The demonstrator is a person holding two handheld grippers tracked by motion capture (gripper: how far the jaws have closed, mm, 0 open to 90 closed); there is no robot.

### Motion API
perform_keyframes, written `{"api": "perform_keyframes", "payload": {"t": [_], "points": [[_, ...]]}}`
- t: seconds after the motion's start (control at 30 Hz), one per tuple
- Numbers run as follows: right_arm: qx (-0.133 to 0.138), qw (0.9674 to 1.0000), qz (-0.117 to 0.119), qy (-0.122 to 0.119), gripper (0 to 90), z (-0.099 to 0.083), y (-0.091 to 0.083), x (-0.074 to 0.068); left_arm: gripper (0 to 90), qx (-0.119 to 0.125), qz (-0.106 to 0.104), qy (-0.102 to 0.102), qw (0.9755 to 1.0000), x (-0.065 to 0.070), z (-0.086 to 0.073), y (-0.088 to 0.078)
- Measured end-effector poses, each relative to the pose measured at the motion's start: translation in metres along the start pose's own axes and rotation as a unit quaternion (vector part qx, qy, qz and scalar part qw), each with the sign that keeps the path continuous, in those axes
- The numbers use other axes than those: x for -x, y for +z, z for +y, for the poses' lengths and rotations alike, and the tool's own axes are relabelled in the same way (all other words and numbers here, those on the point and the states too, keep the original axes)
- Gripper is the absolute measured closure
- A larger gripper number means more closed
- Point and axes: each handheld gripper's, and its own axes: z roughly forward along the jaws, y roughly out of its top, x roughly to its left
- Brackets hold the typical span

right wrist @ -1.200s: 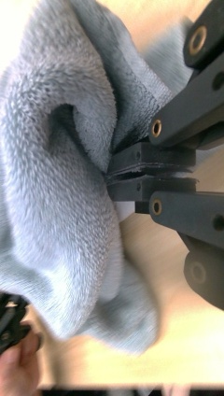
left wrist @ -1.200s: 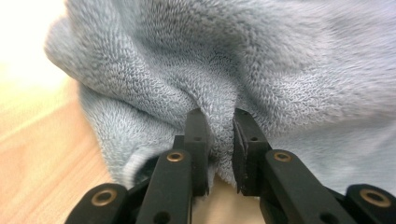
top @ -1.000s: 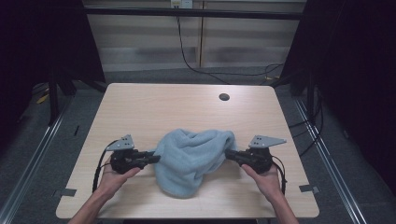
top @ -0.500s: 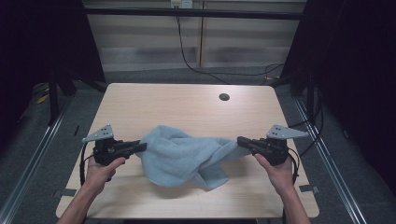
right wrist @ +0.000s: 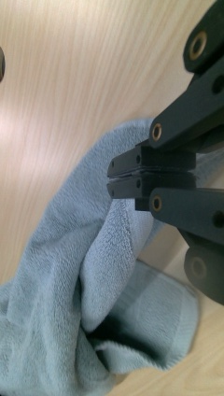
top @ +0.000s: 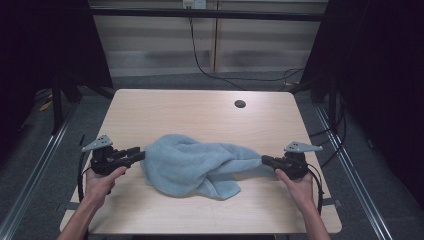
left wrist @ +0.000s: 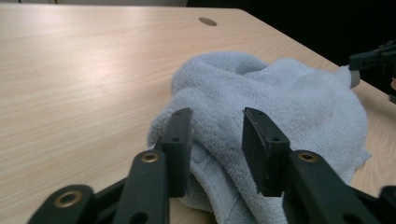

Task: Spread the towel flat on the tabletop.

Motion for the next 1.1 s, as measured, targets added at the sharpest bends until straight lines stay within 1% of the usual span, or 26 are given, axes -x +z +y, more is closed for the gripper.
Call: {"api": "perform_keyframes", "payload": {"t": [0.07,0.1,0.13,0.17,0.2,0.23,0.3,0.33,0.4,0.43,0.47,0.5,0.57,0.67,0.73,0.77,0.8,0.83,0.87,0.9,0.93,0.97,1.0,1.03,1.07,1.1], "points": [[0.0,0.9999,0.01,-0.002,85.3,-0.001,-0.001,-0.004,58.5,0.002,-0.015,0.015,0.9998,0.009,0.0,-0.006],[-0.001,0.9999,0.012,-0.005,82.8,-0.001,-0.002,-0.006,59.0,0.0,-0.032,0.027,0.9991,0.016,-0.001,-0.006],[0.0,0.9999,0.015,-0.008,78.6,-0.002,-0.003,-0.01,59.4,-0.003,-0.041,0.035,0.9985,0.021,-0.003,-0.005],[0.002,0.9998,0.02,-0.009,76.9,-0.002,-0.003,-0.012,59.5,-0.008,-0.055,0.042,0.9976,0.03,-0.006,-0.002],[0.009,0.9996,0.025,-0.013,75.5,-0.002,-0.005,-0.015,59.9,-0.015,-0.067,0.045,0.9966,0.034,-0.009,0.001],[0.014,0.9995,0.025,-0.012,73.8,-0.002,-0.006,-0.017,59.9,-0.029,-0.083,0.05,0.9949,0.042,-0.014,0.009],[0.025,0.999,0.036,-0.01,70.2,-0.002,-0.006,-0.02,59.7,-0.053,-0.099,0.066,0.9915,0.053,-0.022,0.021],[0.015,0.9989,0.042,-0.017,66.8,-0.003,-0.001,-0.023,57.4,-0.075,-0.111,0.08,0.9877,0.059,-0.028,0.03],[0.011,0.9988,0.045,-0.017,65.2,-0.004,0.001,-0.024,55.5,-0.095,-0.114,0.093,0.9845,0.066,-0.035,0.042],[-0.001,0.9985,0.052,-0.019,63.0,-0.006,0.006,-0.024,52.3,-0.101,-0.117,0.096,0.9833,0.068,-0.036,0.046],[-0.016,0.9981,0.056,-0.02,59.2,-0.01,0.015,-0.025,45.8,-0.107,-0.118,0.098,0.9823,0.07,-0.038,0.051],[-0.016,0.9981,0.056,-0.02,59.2,-0.01,0.015,-0.025,45.8,-0.115,-0.117,0.104,0.981,0.071,-0.039,0.056],[-0.035,0.9967,0.068,-0.027,56.4,-0.012,0.024,-0.029,41.8,-0.127,-0.115,0.11,0.979,0.071,-0.041,0.063],[-0.056,0.9952,0.069,-0.04,53.5,-0.016,0.034,-0.035,39.3,-0.138,-0.112,0.107,0.9782,0.069,-0.046,0.071],[-0.062,0.995,0.063,-0.046,50.9,-0.018,0.038,-0.037,38.8,-0.145,-0.111,0.119,0.9759,0.071,-0.048,0.074],[-0.068,0.9944,0.065,-0.048,50.8,-0.019,0.039,-0.037,38.6,-0.146,-0.113,0.124,0.975,0.072,-0.049,0.075],[-0.075,0.9938,0.063,-0.052,50.4,-0.021,0.041,-0.039,38.7,-0.153,-0.116,0.128,0.973,0.073,-0.049,0.075],[-0.089,0.9923,0.06,-0.063,50.4,-0.022,0.043,-0.041,38.6,-0.155,-0.121,0.126,0.9723,0.074,-0.05,0.075],[-0.1,0.9905,0.06,-0.072,50.5,-0.024,0.045,-0.043,38.6,-0.162,-0.123,0.129,0.9706,0.076,-0.051,0.074],[-0.101,0.9901,0.059,-0.077,50.6,-0.026,0.047,-0.046,39.0,-0.168,-0.129,0.132,0.9683,0.08,-0.054,0.074],[-0.1,0.9903,0.054,-0.081,51.3,-0.027,0.047,-0.048,40.4,-0.181,-0.132,0.147,0.9635,0.083,-0.057,0.074],[-0.103,0.9898,0.051,-0.085,54.2,-0.026,0.047,-0.049,40.8,-0.174,-0.12,0.159,0.9643,0.087,-0.059,0.073],[-0.105,0.9894,0.049,-0.088,57.8,-0.026,0.047,-0.049,44.2,-0.174,-0.105,0.169,0.9645,0.09,-0.06,0.072],[-0.104,0.9889,0.042,-0.097,62.8,-0.027,0.046,-0.05,52.0,-0.177,-0.096,0.172,0.9642,0.09,-0.059,0.071],[-0.107,0.9876,0.034,-0.109,70.5,-0.027,0.045,-0.051,59.7,-0.177,-0.093,0.172,0.9645,0.089,-0.058,0.071],[-0.107,0.9875,0.036,-0.11,76.4,-0.027,0.045,-0.051,67.4,-0.175,-0.088,0.168,0.9662,0.085,-0.057,0.071]]}}
